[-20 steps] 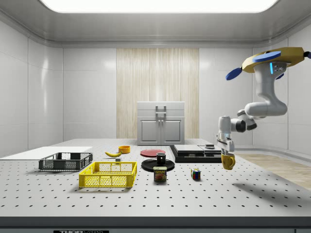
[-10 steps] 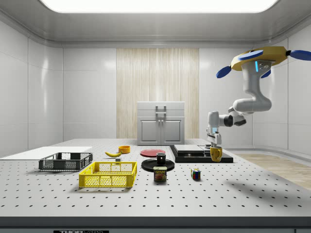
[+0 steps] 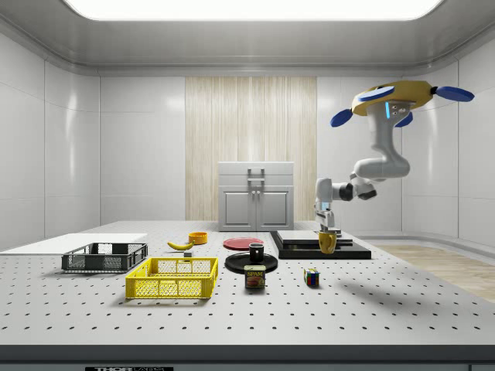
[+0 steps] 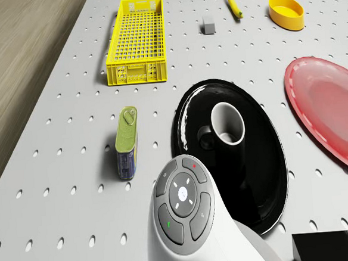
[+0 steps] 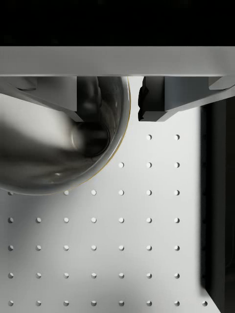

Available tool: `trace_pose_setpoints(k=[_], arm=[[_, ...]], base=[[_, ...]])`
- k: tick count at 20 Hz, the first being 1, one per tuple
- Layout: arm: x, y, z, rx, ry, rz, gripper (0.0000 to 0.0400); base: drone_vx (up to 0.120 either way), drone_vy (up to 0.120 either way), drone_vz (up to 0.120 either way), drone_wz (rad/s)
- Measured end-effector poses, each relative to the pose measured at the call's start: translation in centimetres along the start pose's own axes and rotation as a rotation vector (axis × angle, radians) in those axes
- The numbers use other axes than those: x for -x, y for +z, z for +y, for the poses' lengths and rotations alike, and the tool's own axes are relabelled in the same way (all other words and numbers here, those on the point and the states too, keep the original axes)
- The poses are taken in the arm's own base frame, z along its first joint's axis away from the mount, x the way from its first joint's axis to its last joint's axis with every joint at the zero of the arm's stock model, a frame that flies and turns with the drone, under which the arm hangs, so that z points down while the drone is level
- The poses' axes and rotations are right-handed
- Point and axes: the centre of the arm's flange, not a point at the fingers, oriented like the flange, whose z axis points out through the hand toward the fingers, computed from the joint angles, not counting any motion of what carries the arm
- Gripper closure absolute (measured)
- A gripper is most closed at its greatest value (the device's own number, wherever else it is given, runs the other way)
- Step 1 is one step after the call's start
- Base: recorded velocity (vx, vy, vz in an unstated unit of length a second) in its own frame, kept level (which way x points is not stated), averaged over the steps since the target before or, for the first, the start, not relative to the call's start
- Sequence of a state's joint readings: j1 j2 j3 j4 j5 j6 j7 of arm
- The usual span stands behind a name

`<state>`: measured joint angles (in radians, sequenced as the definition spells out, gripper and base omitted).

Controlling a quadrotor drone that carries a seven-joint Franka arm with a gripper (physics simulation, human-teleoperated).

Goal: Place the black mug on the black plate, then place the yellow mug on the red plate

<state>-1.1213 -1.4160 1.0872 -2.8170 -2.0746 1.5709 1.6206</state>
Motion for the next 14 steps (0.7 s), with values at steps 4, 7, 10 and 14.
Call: trace_pose_setpoints(k=[4,7,10,14], arm=[[0.00,0.00,0.00,0.000,0.000,0.000,0.0290],[0.00,0.00,0.00,0.000,0.000,0.000,0.0290],[0.00,0.00,0.00,0.000,0.000,0.000,0.0290],[0.00,0.00,0.00,0.000,0.000,0.000,0.0290]], base=[[0.120,-0.120,0.000,0.000],[0.120,-0.120,0.000,0.000],[0.120,-0.120,0.000,0.000],[0.120,-0.120,0.000,0.000]])
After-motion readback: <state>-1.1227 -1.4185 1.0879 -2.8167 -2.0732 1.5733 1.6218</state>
